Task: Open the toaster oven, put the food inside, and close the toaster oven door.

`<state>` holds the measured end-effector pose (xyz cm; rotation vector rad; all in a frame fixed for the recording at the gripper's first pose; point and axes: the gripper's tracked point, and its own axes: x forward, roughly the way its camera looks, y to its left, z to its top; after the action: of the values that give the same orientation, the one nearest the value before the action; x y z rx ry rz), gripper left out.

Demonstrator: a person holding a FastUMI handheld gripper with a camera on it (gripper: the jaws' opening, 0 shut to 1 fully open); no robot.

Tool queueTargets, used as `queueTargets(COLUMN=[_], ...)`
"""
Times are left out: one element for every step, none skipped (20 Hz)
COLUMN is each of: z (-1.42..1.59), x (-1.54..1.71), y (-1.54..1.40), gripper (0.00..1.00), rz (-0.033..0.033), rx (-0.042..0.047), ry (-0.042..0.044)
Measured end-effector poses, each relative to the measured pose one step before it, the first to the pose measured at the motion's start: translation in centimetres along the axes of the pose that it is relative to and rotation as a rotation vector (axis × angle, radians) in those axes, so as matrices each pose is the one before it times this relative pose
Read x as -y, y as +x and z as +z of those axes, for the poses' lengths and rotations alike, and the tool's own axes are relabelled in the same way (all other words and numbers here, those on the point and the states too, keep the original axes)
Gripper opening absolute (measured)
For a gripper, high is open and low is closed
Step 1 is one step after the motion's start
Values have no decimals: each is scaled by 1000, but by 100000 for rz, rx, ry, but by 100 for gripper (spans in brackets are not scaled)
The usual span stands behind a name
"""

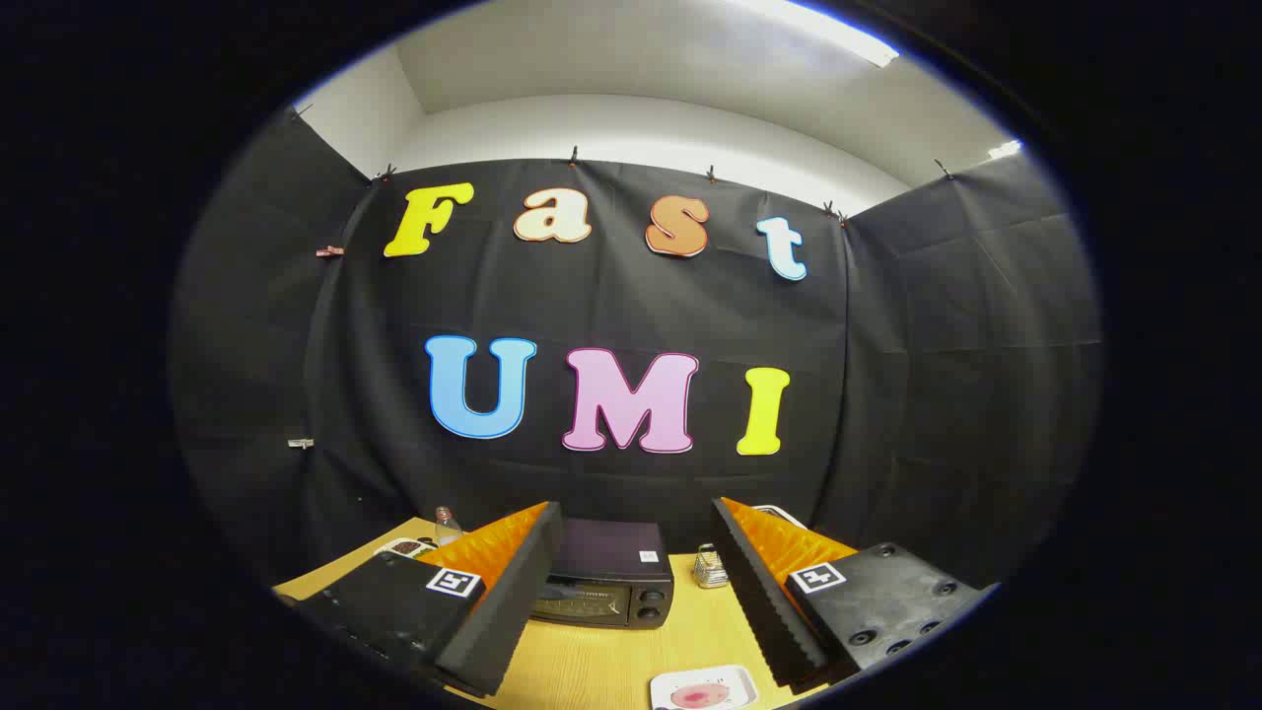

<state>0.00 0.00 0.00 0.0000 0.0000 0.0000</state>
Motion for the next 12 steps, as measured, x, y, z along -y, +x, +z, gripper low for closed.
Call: queueTargets(z=[-78,11,98,-101,-55,-67,-196,-88,-55,-80,-64,-133], x=[-222,-198,-132,34,-62,-247,-120,-58,27,136,24,-23], y=[122,143,161,96,53,50,14,91,-5,50,96,67], gripper=[97,97,97,97,97,97,98,98,98,97,97,98], rz=[315,325,168,-294,129,303,197,1,-221,-361,-263,-103], rx=[-147,-17,87,141,-91,-96,-519,-453,-151,-73,-402,-532], ry=[51,-445,-769,-749,-357,372,605,481,205,-128,-251,-178])
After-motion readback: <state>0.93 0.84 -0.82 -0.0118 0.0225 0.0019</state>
